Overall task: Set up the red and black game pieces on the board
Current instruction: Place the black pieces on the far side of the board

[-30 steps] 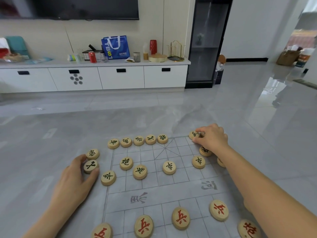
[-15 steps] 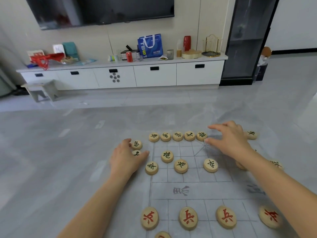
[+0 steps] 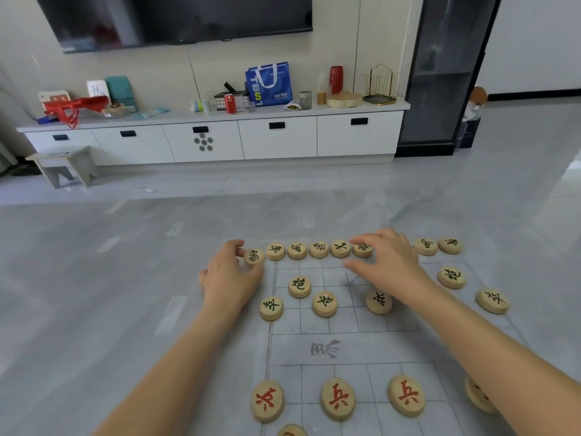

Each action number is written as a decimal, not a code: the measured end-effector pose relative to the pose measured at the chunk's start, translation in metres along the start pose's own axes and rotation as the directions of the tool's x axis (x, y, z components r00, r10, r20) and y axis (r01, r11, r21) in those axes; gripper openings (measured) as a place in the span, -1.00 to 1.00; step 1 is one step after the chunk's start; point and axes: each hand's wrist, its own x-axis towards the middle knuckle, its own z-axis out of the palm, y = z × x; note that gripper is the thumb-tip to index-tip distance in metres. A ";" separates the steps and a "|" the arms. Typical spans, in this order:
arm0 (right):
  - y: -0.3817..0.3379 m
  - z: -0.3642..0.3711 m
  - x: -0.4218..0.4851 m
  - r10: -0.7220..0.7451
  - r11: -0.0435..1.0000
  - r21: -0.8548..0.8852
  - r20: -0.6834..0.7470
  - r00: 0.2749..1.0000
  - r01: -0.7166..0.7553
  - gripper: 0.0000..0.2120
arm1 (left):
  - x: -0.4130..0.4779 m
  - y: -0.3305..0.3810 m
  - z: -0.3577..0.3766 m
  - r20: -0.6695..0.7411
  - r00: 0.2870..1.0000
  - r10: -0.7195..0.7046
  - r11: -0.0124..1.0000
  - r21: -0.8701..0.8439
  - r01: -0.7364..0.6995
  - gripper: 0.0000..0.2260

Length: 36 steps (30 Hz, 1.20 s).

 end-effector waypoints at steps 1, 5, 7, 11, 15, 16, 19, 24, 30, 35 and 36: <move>-0.005 0.001 -0.001 -0.015 0.999 0.030 0.014 1.000 0.014 -0.60 | -0.005 0.006 -0.001 -0.009 0.998 0.065 0.998 -0.017 -0.065 -0.55; -0.024 0.004 -0.005 -0.122 0.986 0.121 0.092 0.988 0.111 -0.62 | -0.025 0.034 -0.001 0.012 0.961 0.278 0.957 -0.094 -0.275 -0.52; -0.030 0.005 -0.009 -0.178 0.980 0.106 0.082 0.981 0.169 -0.59 | -0.032 0.044 -0.001 0.036 0.935 0.353 0.930 -0.123 -0.347 -0.52; -0.034 0.000 -0.012 -0.242 0.967 0.084 0.027 0.970 0.239 -0.57 | -0.042 0.055 0.002 0.092 0.900 0.425 0.894 -0.198 -0.402 -0.55; -0.029 -0.005 -0.013 -0.269 0.959 0.108 0.037 0.962 0.264 -0.63 | -0.049 0.062 0.006 0.155 0.874 0.459 0.873 -0.262 -0.412 -0.54; -0.028 -0.005 -0.013 -0.272 0.958 0.110 0.043 0.961 0.266 -0.65 | -0.051 0.063 0.008 0.164 0.869 0.467 0.870 -0.263 -0.418 -0.55; -0.024 -0.007 -0.014 -0.279 0.956 0.108 0.055 0.959 0.272 -0.63 | -0.053 0.066 0.010 0.182 0.867 0.463 0.872 -0.270 -0.409 -0.56; -0.018 -0.009 -0.013 -0.286 0.957 0.065 0.051 0.957 0.282 -0.62 | -0.054 0.071 0.013 0.196 0.862 0.467 0.870 -0.275 -0.409 -0.57; 0.012 -0.016 -0.002 -0.152 0.988 0.033 -0.005 0.988 0.152 -0.64 | -0.047 0.051 0.007 0.156 0.897 0.414 0.903 -0.195 -0.383 -0.60; 0.056 -0.018 0.010 0.106 0.986 -0.122 -0.058 0.993 -0.112 -0.59 | -0.035 0.018 -0.006 0.046 0.954 0.297 0.943 -0.170 -0.286 -0.65; 0.062 -0.019 0.012 0.142 0.977 -0.149 -0.062 0.988 -0.150 -0.60 | -0.034 0.013 -0.008 0.032 0.960 0.278 0.947 -0.178 -0.268 -0.67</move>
